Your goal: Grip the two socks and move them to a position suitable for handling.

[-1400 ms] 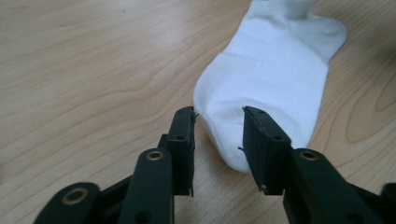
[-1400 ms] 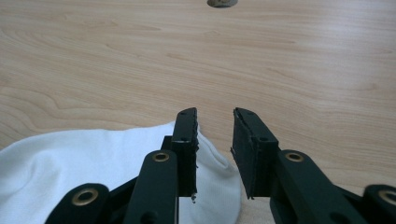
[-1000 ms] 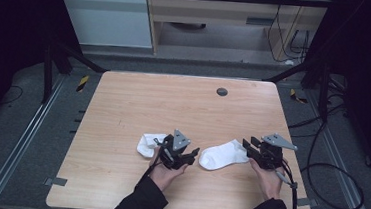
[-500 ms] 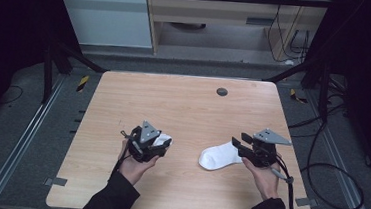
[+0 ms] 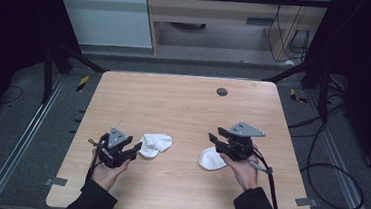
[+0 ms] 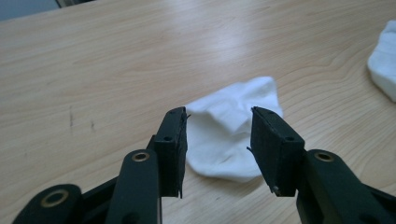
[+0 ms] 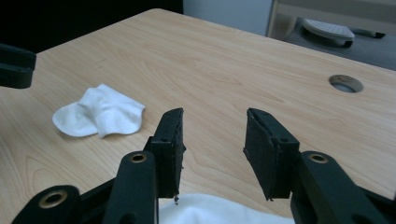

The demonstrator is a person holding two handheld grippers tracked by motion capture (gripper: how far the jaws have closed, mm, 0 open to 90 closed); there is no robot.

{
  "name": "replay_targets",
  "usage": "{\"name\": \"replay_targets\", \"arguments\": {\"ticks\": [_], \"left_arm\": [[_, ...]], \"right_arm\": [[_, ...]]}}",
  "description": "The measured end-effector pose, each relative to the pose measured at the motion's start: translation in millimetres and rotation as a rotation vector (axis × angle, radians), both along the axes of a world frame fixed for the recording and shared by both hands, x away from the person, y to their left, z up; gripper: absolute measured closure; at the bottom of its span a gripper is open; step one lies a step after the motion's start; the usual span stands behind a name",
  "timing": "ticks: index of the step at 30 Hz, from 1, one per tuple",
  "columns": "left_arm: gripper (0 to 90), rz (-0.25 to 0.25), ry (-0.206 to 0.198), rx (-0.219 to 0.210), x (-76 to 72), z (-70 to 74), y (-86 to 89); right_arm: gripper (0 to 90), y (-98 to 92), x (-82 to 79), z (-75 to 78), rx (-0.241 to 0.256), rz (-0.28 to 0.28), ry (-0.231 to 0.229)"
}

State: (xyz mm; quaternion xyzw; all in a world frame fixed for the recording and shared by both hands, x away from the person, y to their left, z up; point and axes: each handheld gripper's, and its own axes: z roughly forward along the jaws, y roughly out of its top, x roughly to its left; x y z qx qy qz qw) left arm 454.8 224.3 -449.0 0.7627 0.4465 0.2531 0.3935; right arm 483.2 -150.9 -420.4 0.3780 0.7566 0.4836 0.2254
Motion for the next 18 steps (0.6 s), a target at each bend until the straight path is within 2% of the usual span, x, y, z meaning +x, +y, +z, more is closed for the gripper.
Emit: {"name": "replay_targets", "arguments": {"ticks": [5, 8, 9, 10, 18], "left_arm": [[56.9, 0.030, 0.022, -0.008, 3.2, -11.1, 7.7], [58.7, 0.048, 0.035, -0.019, 6.5, -15.4, 10.4], [60.2, 0.052, 0.039, -0.020, 7.1, -16.2, 10.8], [60.2, 0.053, 0.040, -0.018, 7.6, -16.7, 11.0], [62.9, 0.053, 0.055, -0.012, 7.9, -22.6, 2.4]], "right_arm": [[59.9, 27.6, 7.0, -4.4, -0.018, 0.041, 0.005], [60.8, 44.2, 10.5, -7.4, -0.010, 0.073, 0.018], [60.9, 56.4, 13.0, -9.4, -0.015, 0.093, 0.027], [60.9, 56.4, 13.0, -9.4, -0.015, 0.093, 0.027], [64.1, 103.0, 25.2, -28.1, -0.039, 0.140, 0.073]]}}
